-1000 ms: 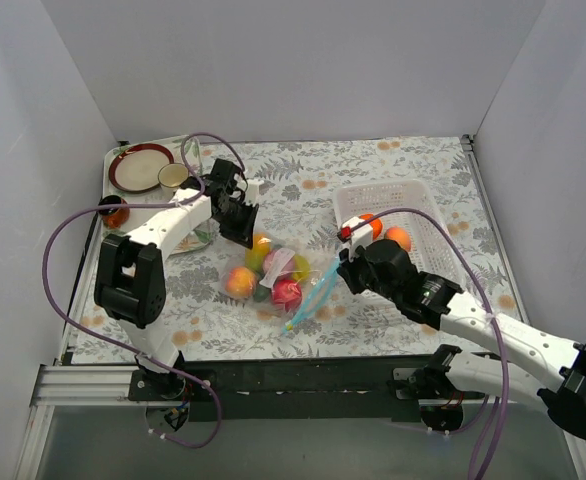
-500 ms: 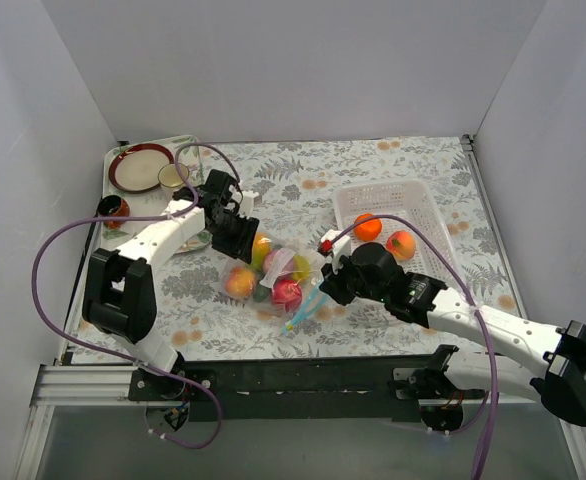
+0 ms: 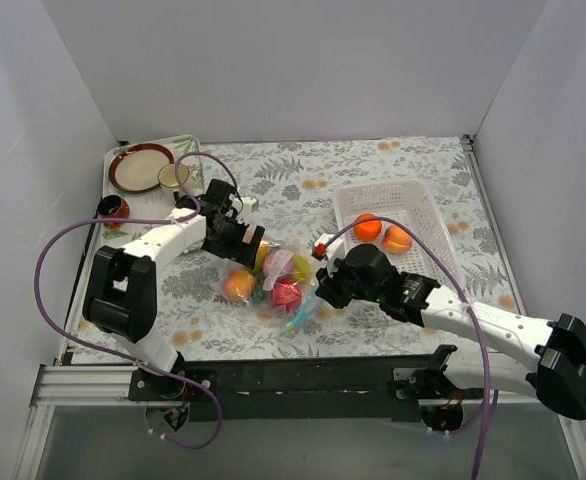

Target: Open the zip-top bag and remove the fake food

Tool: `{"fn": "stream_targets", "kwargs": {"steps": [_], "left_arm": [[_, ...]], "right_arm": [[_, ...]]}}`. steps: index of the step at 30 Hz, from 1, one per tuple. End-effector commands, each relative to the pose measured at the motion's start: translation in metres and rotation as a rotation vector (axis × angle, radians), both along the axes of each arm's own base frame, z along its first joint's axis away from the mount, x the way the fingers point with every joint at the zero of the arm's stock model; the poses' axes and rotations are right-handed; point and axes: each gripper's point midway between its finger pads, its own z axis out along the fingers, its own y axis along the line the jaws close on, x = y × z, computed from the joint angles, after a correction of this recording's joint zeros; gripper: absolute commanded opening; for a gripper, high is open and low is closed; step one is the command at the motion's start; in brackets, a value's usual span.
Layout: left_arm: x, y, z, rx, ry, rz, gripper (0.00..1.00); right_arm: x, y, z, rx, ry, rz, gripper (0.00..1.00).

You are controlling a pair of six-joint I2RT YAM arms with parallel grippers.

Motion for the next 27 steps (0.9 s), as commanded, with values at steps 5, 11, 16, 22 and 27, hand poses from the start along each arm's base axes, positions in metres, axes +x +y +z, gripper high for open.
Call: {"fn": "stream_targets", "kwargs": {"steps": [5, 11, 16, 22, 27], "left_arm": [[-0.012, -0.013, -0.016, -0.084, 0.053, -0.039, 0.14], [0.001, -0.022, 0.018, -0.107, 0.041, -0.054, 0.0], [0.0, -0.046, 0.053, -0.231, 0.096, -0.054, 0.0], [-0.016, -0.055, 0.072, -0.302, 0.161, -0.06, 0.0], [-0.029, -0.032, 0.034, -0.186, 0.183, -0.046, 0.0]], "right_arm": [[0.006, 0.007, -0.004, 0.004, -0.027, 0.006, 0.29], [0.007, 0.01, -0.009, 0.001, -0.026, 0.013, 0.3], [0.009, 0.018, -0.016, -0.005, -0.012, 0.026, 0.31], [0.008, 0.021, -0.026, -0.018, 0.004, 0.039, 0.35], [0.007, 0.026, -0.029, -0.014, 0.016, 0.066, 0.41]]}}
